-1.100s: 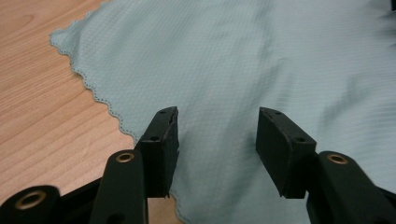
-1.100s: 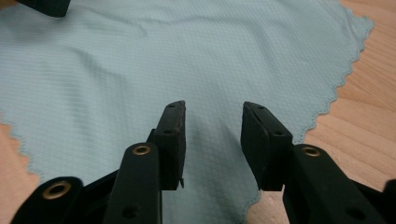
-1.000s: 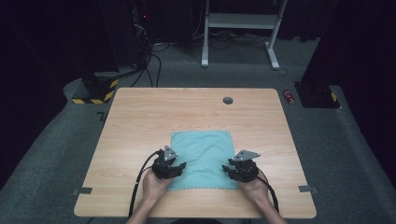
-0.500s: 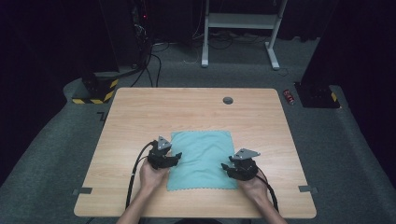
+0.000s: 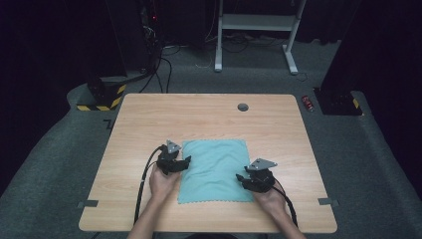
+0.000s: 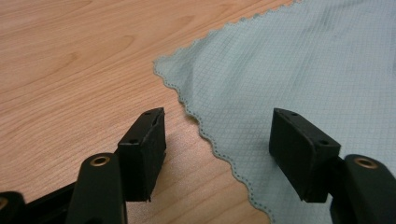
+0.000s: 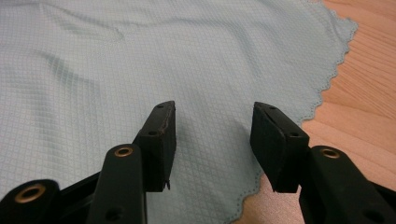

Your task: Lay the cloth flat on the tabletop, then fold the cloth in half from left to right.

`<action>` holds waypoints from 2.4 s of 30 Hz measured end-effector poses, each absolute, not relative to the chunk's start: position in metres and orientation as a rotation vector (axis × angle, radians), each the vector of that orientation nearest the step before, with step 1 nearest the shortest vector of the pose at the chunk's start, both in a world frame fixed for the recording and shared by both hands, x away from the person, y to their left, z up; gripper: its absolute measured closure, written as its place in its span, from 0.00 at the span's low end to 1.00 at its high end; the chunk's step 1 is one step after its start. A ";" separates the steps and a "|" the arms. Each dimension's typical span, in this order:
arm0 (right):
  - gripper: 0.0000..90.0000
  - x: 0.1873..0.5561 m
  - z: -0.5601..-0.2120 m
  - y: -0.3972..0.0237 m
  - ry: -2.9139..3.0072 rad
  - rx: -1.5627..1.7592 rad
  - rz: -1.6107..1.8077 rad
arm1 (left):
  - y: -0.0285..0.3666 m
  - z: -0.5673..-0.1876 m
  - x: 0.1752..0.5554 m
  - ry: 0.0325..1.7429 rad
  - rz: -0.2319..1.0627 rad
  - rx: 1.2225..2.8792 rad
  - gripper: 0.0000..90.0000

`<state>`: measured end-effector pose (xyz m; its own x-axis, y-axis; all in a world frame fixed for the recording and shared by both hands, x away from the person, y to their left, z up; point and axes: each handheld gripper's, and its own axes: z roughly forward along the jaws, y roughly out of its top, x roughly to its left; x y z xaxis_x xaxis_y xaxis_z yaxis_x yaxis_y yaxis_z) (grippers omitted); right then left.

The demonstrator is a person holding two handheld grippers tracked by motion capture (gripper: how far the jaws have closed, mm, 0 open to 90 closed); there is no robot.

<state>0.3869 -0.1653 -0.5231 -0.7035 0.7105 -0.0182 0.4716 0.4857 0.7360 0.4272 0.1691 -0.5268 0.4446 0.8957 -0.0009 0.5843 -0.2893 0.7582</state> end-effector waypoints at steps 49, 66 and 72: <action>0.59 0.374 -0.505 -0.099 2.488 0.847 1.205 | 0.185 -0.506 0.456 1.272 0.516 1.957 0.40; 0.59 0.352 -0.516 -0.033 2.650 0.633 1.269 | 0.189 -0.521 0.483 1.320 0.471 1.950 0.51; 0.60 0.343 -0.521 -0.015 2.697 0.574 1.289 | 0.179 -0.516 0.494 1.306 0.449 2.028 0.50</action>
<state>0.3427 -0.0147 -0.5207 -0.9244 0.3744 0.0730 0.2919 0.5712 0.7671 0.4944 0.1787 -0.5162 0.4388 0.8958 -0.0701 0.6636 -0.2705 0.6975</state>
